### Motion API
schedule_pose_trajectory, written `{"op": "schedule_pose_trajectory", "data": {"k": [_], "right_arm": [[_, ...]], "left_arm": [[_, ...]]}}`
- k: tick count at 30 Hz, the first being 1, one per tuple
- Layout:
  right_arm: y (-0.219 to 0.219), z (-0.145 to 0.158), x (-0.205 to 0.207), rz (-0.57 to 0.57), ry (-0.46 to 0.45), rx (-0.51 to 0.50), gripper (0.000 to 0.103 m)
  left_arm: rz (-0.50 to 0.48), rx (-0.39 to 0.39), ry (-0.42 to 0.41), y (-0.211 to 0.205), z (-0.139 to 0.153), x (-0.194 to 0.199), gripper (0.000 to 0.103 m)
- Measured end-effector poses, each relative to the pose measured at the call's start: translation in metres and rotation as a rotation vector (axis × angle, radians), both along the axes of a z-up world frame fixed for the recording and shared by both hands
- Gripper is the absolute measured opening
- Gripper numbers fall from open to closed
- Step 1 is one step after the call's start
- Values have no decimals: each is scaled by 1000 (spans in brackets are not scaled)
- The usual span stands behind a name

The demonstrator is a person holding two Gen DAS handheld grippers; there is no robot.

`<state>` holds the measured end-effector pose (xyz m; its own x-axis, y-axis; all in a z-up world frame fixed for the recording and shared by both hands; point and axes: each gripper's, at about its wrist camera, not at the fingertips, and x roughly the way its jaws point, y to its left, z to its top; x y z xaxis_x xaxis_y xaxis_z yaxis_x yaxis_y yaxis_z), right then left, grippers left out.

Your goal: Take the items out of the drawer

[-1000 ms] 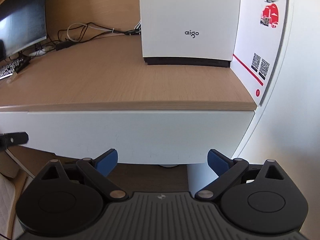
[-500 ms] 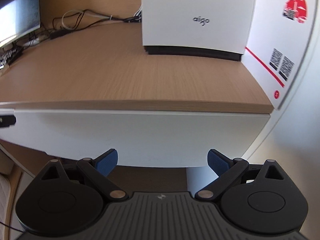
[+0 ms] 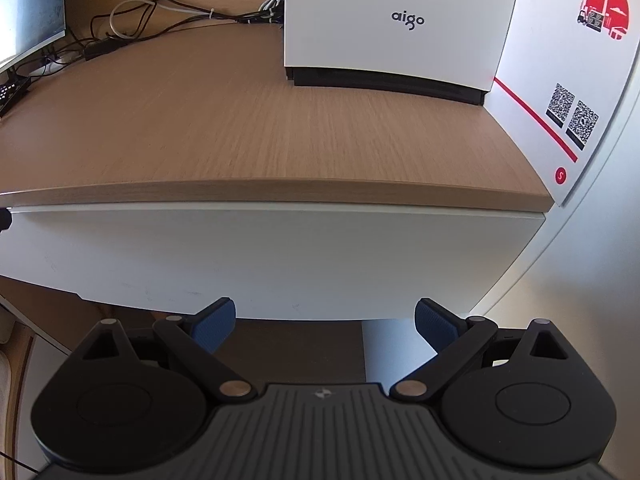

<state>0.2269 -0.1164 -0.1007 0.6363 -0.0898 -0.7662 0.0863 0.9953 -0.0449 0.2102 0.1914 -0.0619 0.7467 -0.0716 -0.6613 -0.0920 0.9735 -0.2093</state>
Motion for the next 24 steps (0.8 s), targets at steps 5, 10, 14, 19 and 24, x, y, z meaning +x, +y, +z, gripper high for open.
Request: {"op": "schedule_pose_trajectory", "data": {"k": [5,10,14,19,24], "right_arm": [[2,-1,1,11,8,-6,97],[1,0,1,7,6,-22,97],[0,0,-2,4,16,-37,97],[2,-2,-7,6,28,-51,97],[8,-3,-9,20,35,-54,97]], "left_arm": [[11,-9,-4,6,-1,6,20],[-28,-82,12,18,-9,11,25],[-57,-105,7,23,-14,11,31],[-102,-126,19,24,-19,14,41],[-146,-132,8,19,-19,15,63]]}}
